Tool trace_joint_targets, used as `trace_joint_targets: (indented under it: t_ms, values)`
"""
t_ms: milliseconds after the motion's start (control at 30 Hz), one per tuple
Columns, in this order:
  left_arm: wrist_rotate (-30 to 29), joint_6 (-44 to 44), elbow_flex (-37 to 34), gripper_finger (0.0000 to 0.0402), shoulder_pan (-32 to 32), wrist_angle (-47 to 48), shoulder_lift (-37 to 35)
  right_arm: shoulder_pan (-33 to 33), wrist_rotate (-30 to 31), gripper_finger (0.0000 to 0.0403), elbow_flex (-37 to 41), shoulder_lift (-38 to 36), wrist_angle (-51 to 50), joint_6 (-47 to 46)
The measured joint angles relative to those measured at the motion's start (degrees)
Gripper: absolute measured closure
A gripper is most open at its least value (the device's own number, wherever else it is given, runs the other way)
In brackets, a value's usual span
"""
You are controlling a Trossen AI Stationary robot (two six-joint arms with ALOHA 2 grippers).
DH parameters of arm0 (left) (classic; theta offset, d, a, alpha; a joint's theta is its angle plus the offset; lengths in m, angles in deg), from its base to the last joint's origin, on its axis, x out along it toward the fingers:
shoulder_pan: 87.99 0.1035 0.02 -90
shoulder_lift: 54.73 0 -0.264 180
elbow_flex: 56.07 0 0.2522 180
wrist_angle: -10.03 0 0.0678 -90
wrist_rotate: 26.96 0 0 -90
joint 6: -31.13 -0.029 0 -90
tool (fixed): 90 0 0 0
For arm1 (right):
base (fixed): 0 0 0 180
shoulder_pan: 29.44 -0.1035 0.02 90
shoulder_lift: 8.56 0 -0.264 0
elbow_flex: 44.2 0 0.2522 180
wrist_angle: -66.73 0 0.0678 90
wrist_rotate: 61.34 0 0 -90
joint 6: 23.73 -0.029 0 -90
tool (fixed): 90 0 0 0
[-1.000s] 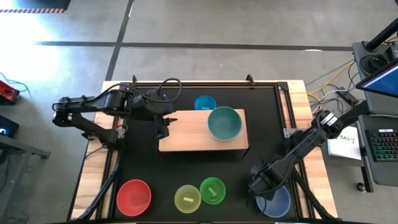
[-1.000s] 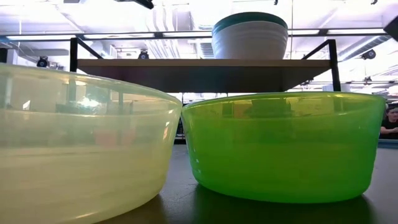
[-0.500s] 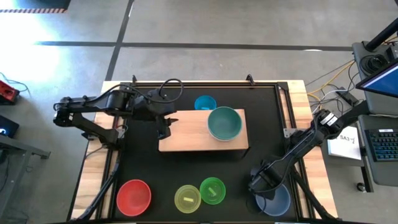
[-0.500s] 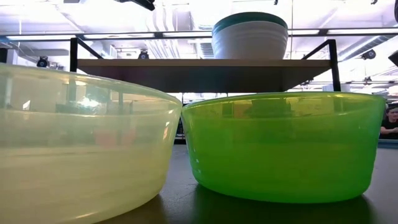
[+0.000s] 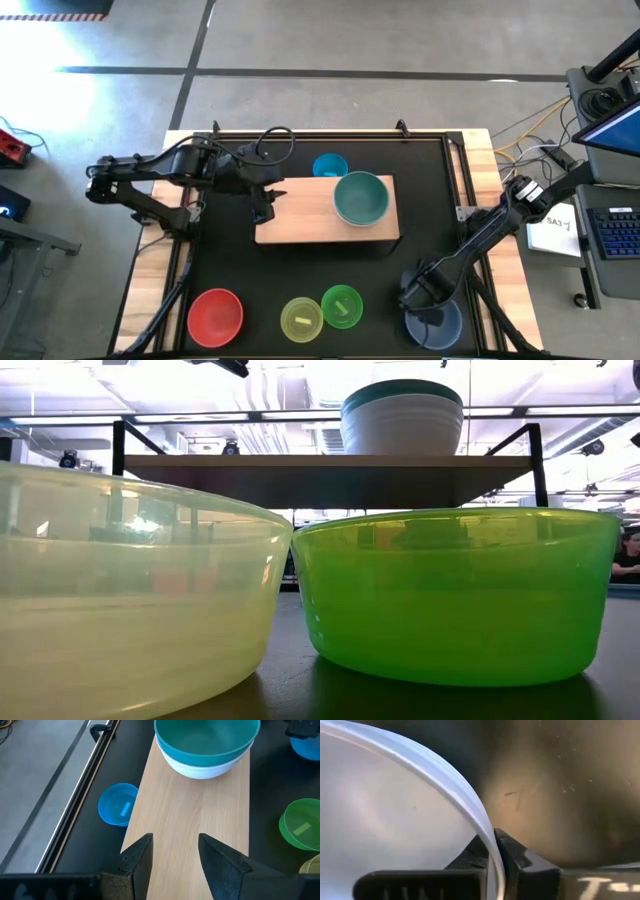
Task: Place and stack bowls onto a shelf
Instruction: Stack the large blue bowl on top of the large green bowl on the shelf
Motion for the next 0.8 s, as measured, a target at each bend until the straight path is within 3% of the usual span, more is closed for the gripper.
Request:
trace_joint_targets:
  t_ms: [367, 633, 800]
  values:
    - [0.02, 0.42, 0.00, 0.0260, 0.00, 0.10, -0.02, 0.40, 0.98, 0.0394, -6.29, -3.09, 1.49, 1.39]
    - [0.06, 0.88, 0.00, 0.0260, 0.00, 0.33, -0.04, 3.69, 12.42, 0.0394, -13.09, -8.54, 3.22, 2.39]
    - [0.09, 0.86, 0.00, 0.0260, 0.00, 0.47, -0.04, 7.90, 20.66, 0.0394, -19.29, -11.26, 3.36, 8.24]
